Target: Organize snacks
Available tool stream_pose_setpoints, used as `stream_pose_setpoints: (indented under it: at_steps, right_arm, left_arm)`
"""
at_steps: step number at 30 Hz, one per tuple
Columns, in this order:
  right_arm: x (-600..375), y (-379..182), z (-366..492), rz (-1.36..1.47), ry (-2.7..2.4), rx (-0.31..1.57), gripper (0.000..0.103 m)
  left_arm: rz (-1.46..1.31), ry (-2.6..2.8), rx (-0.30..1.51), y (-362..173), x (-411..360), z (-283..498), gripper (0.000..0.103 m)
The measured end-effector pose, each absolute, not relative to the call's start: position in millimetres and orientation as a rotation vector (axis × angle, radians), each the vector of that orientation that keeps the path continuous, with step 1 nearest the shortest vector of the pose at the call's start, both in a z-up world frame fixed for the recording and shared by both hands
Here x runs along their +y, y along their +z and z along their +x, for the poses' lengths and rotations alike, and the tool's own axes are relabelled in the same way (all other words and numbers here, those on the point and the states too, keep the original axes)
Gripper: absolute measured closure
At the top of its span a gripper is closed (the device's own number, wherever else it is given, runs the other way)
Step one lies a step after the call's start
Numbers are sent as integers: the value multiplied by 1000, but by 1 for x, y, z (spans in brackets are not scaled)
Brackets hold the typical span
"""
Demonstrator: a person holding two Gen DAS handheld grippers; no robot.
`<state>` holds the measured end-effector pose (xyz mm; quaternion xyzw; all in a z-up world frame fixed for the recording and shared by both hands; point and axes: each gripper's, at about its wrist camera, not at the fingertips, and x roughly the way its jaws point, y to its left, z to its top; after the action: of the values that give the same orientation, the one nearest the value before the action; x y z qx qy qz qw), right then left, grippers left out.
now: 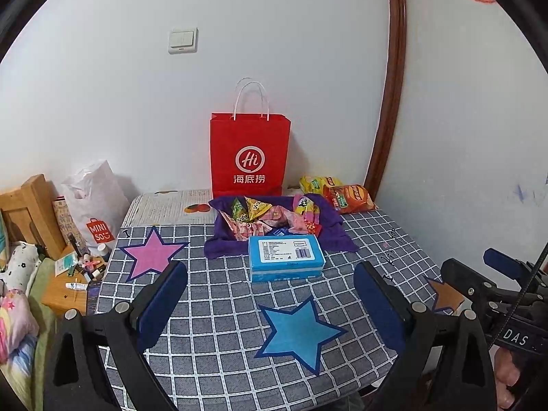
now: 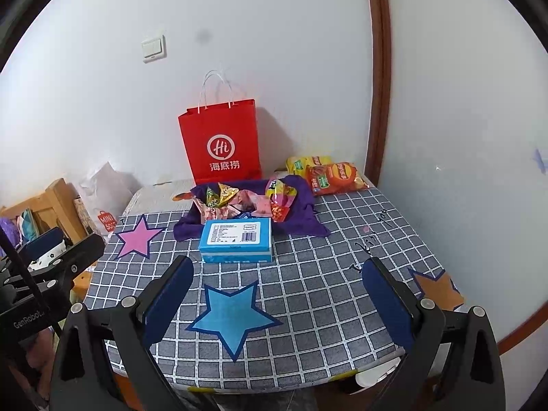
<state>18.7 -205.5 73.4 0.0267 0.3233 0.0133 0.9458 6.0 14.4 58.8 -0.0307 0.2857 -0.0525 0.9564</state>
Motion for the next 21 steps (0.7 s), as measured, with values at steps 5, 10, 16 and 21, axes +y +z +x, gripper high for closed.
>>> stream_pose_setpoints:
  at_steps: [5, 10, 16, 21]
  right_arm:
    - [-208, 71, 18, 55, 23, 662, 5]
    - [-210, 70, 17, 59, 22, 661, 5]
    - [-212, 70, 16, 61, 22, 662, 5]
    - [-211, 70, 15, 57, 23, 660, 5]
  left_arm:
    - [-51, -106, 584, 58, 13, 4, 5]
    - [-48, -109, 580, 59, 13, 2, 5]
    - [-50, -114, 580, 59, 13, 2, 5]
    - [-51, -112, 581, 58, 13, 1, 5]
